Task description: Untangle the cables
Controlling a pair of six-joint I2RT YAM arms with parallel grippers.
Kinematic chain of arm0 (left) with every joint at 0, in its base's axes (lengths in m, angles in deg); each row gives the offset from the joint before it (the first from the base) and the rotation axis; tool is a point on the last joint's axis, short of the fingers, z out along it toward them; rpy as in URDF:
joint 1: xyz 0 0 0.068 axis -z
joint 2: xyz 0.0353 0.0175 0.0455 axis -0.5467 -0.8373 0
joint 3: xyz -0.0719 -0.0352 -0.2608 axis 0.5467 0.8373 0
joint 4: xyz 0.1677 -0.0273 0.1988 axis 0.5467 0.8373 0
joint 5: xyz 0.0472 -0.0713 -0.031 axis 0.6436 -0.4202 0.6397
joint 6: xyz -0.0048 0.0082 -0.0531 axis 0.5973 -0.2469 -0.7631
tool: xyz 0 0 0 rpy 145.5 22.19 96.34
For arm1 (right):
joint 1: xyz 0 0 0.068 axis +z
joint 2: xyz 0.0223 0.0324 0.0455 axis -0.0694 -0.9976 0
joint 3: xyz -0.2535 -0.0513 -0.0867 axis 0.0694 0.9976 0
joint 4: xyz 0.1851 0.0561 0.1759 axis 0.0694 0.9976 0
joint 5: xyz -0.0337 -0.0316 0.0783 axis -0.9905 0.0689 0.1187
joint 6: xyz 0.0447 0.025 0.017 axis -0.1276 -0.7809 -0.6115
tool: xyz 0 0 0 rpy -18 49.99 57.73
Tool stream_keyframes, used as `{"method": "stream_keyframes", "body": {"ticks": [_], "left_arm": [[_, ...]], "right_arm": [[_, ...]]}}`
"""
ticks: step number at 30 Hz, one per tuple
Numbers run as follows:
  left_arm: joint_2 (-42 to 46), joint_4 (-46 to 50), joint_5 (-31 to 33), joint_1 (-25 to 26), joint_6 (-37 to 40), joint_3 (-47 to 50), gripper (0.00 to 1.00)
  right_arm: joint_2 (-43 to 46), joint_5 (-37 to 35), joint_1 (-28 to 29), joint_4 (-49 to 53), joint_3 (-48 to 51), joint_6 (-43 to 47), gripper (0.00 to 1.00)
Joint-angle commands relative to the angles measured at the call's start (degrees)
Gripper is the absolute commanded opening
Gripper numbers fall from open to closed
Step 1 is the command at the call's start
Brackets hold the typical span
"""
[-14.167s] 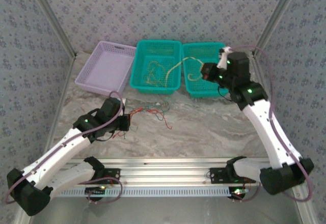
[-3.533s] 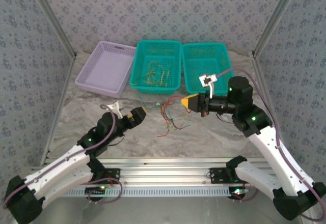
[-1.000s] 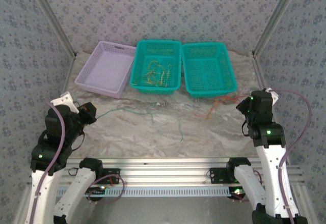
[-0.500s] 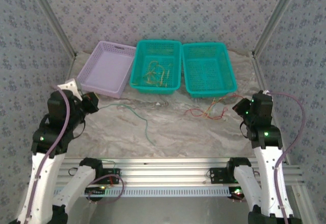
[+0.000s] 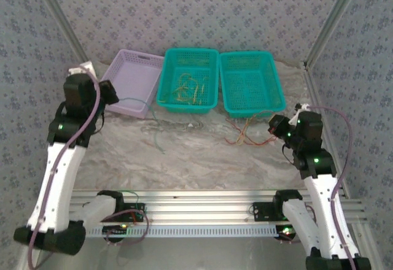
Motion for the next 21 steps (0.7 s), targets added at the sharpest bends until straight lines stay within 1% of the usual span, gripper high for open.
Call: {"method": "stream_keyframes", "body": {"ticks": [1,3,5,8,11,15,16,19,20,21], "left_arm": [[-6.0,-5.5,3.2,-1.9,1.4,-3.6,0.0],[-11.7,-6.2,2.8,-4.0,0.8,-5.6,0.0],[-17.1,-6.6,0.2,-6.1,-0.3,-7.6,0.0],[-24.4,-7.1,0.0,-6.6,0.2,-11.2,0.0],[-30.1,-7.6,2.0,-6.7,0.4,-14.5,0.0],[-38.1,-5.9,3.5,-6.7,2.1,-19.8,0.0],[-40.3,-4.9,4.3,-6.7,2.4,-21.0,0.0],[-45.1,-4.5,6.1,-6.9,2.9,-21.9,0.0],[-46.3,-4.6,5.9,-6.9,3.0,-22.1,0.01],[-47.6,-3.9,4.6,-7.0,3.1,-22.7,0.05]], "right_arm": [[-0.5,3.0,3.7,-3.9,-0.2,3.6,0.0],[-1.5,3.3,7.1,-4.2,-0.9,4.8,0.0],[-2.7,2.8,10.7,-4.3,-1.5,6.3,0.0],[-4.1,2.7,16.0,-5.4,-2.0,8.3,0.0],[-6.2,3.3,21.8,-6.3,-2.4,10.5,0.0],[-9.9,0.8,29.7,-6.0,-3.7,13.6,0.0],[-10.9,-0.3,31.2,-6.0,-3.9,13.9,0.0],[-14.0,-0.6,34.3,-5.5,-5.4,15.1,0.0],[-14.9,-0.9,35.2,-5.1,-6.2,15.5,0.01],[-15.9,-1.4,36.2,-4.7,-6.9,15.9,0.11]]}}
